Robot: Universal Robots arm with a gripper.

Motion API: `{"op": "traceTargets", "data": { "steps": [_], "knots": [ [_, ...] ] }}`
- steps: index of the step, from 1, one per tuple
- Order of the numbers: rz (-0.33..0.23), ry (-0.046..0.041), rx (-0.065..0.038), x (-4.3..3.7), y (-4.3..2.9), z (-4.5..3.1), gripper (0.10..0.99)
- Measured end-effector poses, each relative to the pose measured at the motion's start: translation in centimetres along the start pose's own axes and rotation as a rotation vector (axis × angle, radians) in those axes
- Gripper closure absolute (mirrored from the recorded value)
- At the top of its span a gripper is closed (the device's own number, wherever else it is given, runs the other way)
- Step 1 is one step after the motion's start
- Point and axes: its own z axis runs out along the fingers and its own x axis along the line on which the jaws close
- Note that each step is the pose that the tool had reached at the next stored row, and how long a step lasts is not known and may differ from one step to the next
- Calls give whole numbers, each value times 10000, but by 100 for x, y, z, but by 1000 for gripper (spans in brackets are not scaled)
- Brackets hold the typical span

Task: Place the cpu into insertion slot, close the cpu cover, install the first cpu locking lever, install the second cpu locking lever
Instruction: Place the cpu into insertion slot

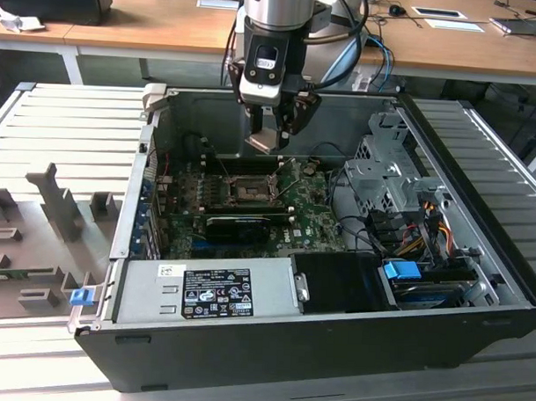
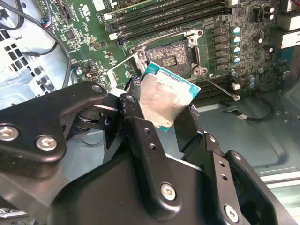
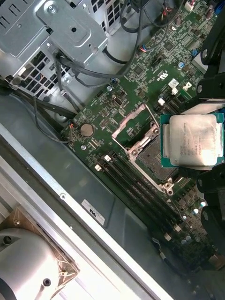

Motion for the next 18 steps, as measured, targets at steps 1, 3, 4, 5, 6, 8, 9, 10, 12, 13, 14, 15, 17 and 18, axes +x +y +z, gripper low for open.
{"op": "traceTargets", "data": {
  "steps": [1, 3, 4, 5, 6, 8, 9, 10, 12, 13, 14, 15, 17, 18],
  "knots": [
    [0, 0, 0, 0, 0, 2, 557],
    [0, 0, 1, 0, -1, 8, 557],
    [0, 0, 1, 0, -1, 10, 557],
    [0, 0, 1, 0, -1, 12, 557],
    [0, 0, 1, 0, -1, 15, 557],
    [0, 0, 1, 0, -2, 21, 557],
    [1, 0, 1, 0, -2, 26, 557],
    [0, 0, 1, -1, -3, 29, 557],
    [0, -1, 1, -1, -3, 34, 557],
    [0, 0, 1, -1, -3, 36, 557],
    [1, 0, 1, -1, -4, 39, 557],
    [0, 0, 1, -1, -4, 42, 557],
    [0, 1, 0, -1, -4, 50, 557],
    [0, 0, 1, -1, -5, 53, 557]
  ]
}}
